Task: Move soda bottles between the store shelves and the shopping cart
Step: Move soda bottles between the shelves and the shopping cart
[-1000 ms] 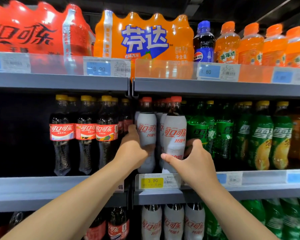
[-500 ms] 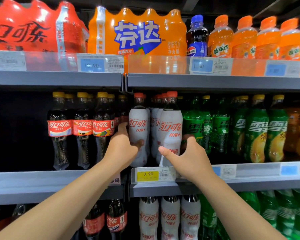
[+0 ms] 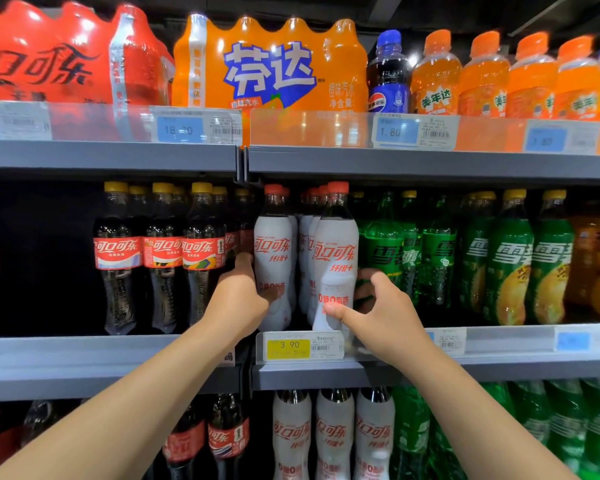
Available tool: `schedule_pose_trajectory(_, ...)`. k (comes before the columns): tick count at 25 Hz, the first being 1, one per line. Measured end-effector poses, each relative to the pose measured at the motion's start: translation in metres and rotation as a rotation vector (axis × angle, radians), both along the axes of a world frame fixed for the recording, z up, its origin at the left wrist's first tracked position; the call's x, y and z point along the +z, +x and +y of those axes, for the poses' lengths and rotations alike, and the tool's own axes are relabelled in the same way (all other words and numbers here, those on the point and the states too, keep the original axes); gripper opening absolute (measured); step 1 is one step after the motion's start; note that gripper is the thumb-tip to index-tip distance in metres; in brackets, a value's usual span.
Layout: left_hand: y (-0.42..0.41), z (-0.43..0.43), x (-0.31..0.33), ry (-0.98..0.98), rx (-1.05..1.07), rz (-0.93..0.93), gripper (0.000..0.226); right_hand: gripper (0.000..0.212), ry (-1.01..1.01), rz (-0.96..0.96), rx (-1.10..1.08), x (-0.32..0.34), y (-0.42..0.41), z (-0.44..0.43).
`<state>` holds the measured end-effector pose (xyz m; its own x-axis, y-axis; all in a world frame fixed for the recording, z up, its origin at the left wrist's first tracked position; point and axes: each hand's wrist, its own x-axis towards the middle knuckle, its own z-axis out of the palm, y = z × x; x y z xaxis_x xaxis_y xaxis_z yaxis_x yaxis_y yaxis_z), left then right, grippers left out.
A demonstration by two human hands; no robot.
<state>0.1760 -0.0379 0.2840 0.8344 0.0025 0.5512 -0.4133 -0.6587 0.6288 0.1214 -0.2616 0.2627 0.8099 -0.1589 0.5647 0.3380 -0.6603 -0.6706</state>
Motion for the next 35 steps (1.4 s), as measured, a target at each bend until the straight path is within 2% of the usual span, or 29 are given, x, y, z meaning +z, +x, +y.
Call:
schedule_pose_trajectory(8,-0.007,-0.003,-0.006,0.032,0.064,-0.122,0.047,0.054,-0.052,-0.057,-0.023,-0.003,-0.005,0.002)
schedule_pose_trajectory(12,-0.009,-0.002,-0.007,-0.011,0.069,-0.193,0.050,0.056,-0.077,-0.088,0.007,-0.009,-0.008,0.002)
schedule_pose_trajectory(15,-0.012,-0.002,-0.008,0.016,0.130,-0.251,0.045,0.052,-0.014,-0.138,0.053,-0.015,-0.014,0.004)
schedule_pose_trajectory(17,-0.018,-0.003,-0.008,0.018,0.119,-0.319,0.034,0.056,0.053,-0.232,0.073,-0.019,-0.022,0.003)
schedule_pose_trajectory(19,-0.028,-0.001,-0.009,0.028,0.050,-0.453,0.026,0.052,0.059,-0.396,0.078,-0.023,-0.033,-0.001)
schedule_pose_trajectory(21,-0.041,0.003,-0.013,0.051,-0.051,-0.566,0.027,0.043,0.020,-0.576,0.107,-0.025,-0.044,-0.003)
schedule_pose_trajectory(23,-0.056,0.010,-0.019,0.082,-0.133,-0.604,0.033,0.039,0.018,-0.637,0.191,-0.024,-0.054,-0.001)
schedule_pose_trajectory(30,-0.112,0.064,-0.048,0.177,-0.205,-0.392,0.048,0.040,0.022,-0.256,0.410,-0.031,-0.090,0.037)
schedule_pose_trajectory(35,-0.159,0.139,-0.080,0.251,-0.117,-0.295,0.050,0.040,-0.069,-0.179,0.457,-0.049,-0.121,0.088)
